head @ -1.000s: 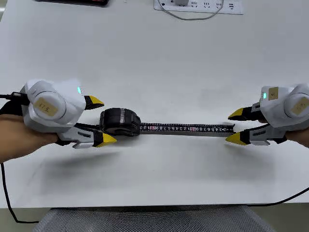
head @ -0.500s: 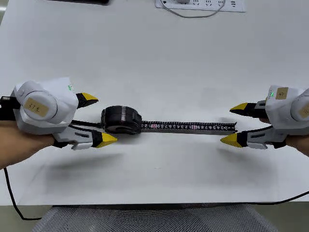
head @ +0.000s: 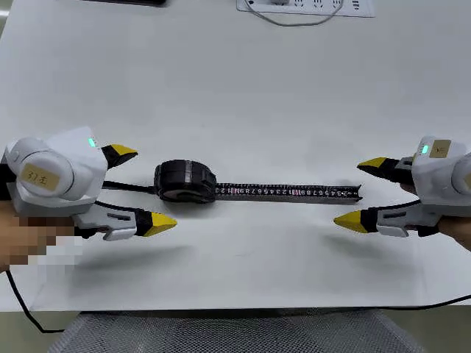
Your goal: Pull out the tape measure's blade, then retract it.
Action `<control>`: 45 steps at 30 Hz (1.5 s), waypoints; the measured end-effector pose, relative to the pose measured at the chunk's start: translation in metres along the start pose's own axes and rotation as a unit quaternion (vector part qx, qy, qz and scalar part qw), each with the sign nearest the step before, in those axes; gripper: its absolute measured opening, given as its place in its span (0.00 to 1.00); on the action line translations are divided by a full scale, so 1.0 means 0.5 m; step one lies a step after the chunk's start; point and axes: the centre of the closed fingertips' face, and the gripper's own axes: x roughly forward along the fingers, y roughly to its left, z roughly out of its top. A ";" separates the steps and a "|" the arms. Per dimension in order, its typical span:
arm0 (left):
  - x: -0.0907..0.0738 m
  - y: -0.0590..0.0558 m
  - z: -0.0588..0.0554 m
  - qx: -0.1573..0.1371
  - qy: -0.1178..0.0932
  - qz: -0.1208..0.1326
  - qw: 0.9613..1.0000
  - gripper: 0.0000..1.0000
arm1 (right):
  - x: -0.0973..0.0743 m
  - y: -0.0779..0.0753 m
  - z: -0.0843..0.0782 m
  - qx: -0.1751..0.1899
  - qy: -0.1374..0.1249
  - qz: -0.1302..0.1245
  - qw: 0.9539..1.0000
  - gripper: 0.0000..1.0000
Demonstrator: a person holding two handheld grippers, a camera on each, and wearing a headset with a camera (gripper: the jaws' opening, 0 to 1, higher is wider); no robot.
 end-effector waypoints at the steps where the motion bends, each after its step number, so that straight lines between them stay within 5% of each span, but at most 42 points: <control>1: -0.002 0.002 0.000 -0.002 -0.002 0.003 1.000 0.78 | -0.001 0.001 0.001 0.003 -0.003 0.000 1.000 0.63; 18: -0.044 0.015 -0.014 -0.051 -0.033 0.047 0.997 0.87 | -0.016 0.018 0.005 0.021 -0.028 -0.024 0.999 0.70; 45: -0.096 -0.023 -0.060 -0.094 -0.064 0.077 0.990 0.91 | -0.030 0.061 -0.002 0.035 -0.060 -0.054 0.996 0.81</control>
